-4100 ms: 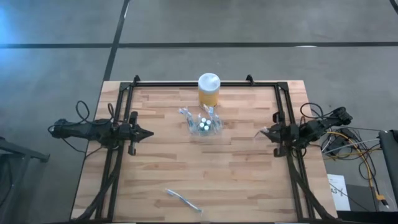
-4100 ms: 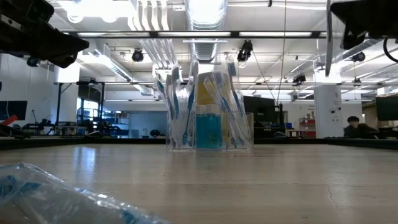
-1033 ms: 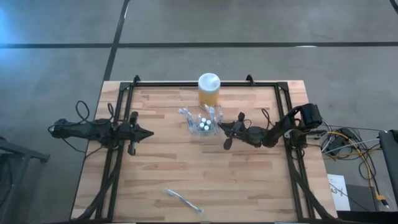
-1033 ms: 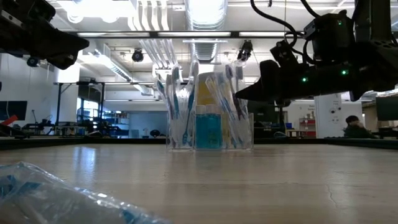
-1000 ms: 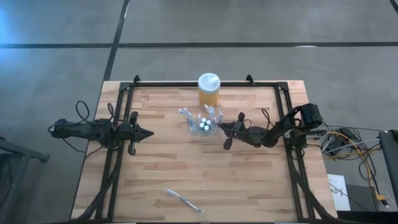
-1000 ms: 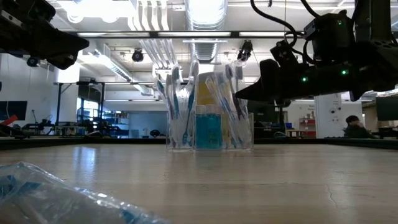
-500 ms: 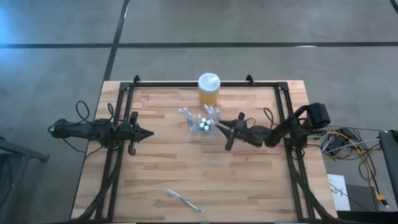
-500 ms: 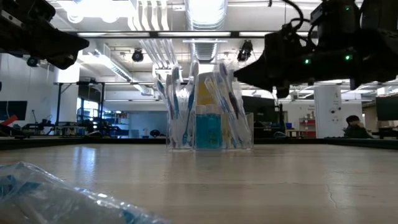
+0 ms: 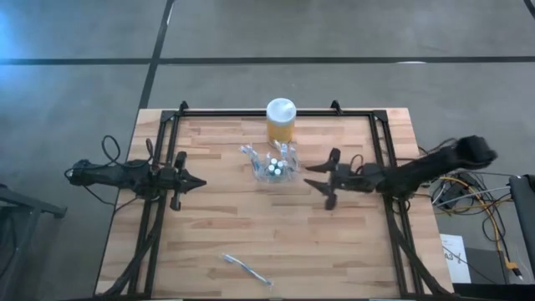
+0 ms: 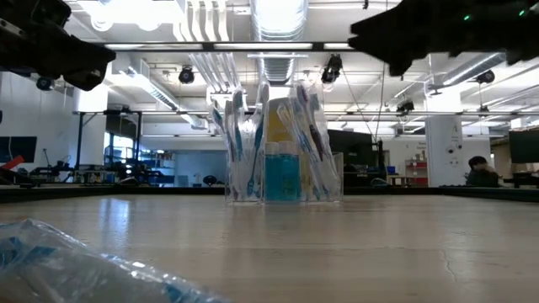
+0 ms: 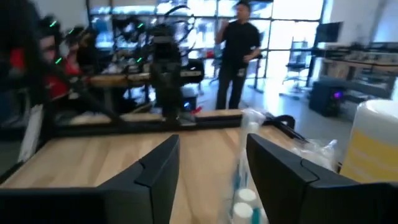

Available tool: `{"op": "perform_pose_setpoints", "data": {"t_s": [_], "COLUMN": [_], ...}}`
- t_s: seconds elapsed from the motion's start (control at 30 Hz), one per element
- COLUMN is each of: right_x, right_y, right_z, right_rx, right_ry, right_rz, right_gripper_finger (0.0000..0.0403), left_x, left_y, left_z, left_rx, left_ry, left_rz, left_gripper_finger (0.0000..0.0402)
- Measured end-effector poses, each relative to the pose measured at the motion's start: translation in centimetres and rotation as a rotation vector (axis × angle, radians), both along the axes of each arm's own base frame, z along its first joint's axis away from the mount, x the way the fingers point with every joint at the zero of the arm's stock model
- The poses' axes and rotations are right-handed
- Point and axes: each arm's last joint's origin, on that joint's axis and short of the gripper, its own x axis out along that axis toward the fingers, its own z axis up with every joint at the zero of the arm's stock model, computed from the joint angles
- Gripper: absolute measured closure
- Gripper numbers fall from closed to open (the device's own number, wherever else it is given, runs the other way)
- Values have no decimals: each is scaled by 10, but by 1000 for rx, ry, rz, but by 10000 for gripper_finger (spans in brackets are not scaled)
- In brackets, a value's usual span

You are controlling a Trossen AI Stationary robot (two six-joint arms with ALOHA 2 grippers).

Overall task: Pick & Place toothbrushing station
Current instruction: Put the blue toothbrush into the transparent organizer

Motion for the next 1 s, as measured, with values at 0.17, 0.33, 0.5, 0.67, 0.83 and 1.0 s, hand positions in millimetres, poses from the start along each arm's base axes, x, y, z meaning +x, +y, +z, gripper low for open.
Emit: {"op": "perform_pose_setpoints", "data": {"t_s": [0.17,0.33,0.5,0.67,0.83,1.0], "right_x": [-36,-73,-94,-107,-116,-119], "right_y": [-6,-10,-12,-14,-16,-16], "right_z": [23,39,35,27,11,-4], "right_rx": [-23,1,-8,5,48,57], "right_ry": [73,7,-41,-154,-197,-203], "right_rz": [13,83,146,138,140,140], "right_gripper_finger": [272,349,389,390,390,390], "left_x": [0,0,0,0,-1,0], "left_y": [-1,-2,-2,-2,-2,-2], "left_z": [0,0,1,2,3,3], "left_rx": [-1,-4,-18,-49,-48,-54], "left_ry": [0,1,-8,-10,-15,-16], "left_rz": [-18,-80,-74,-72,-72,-62], "left_gripper_finger": [394,395,398,399,398,399]}}
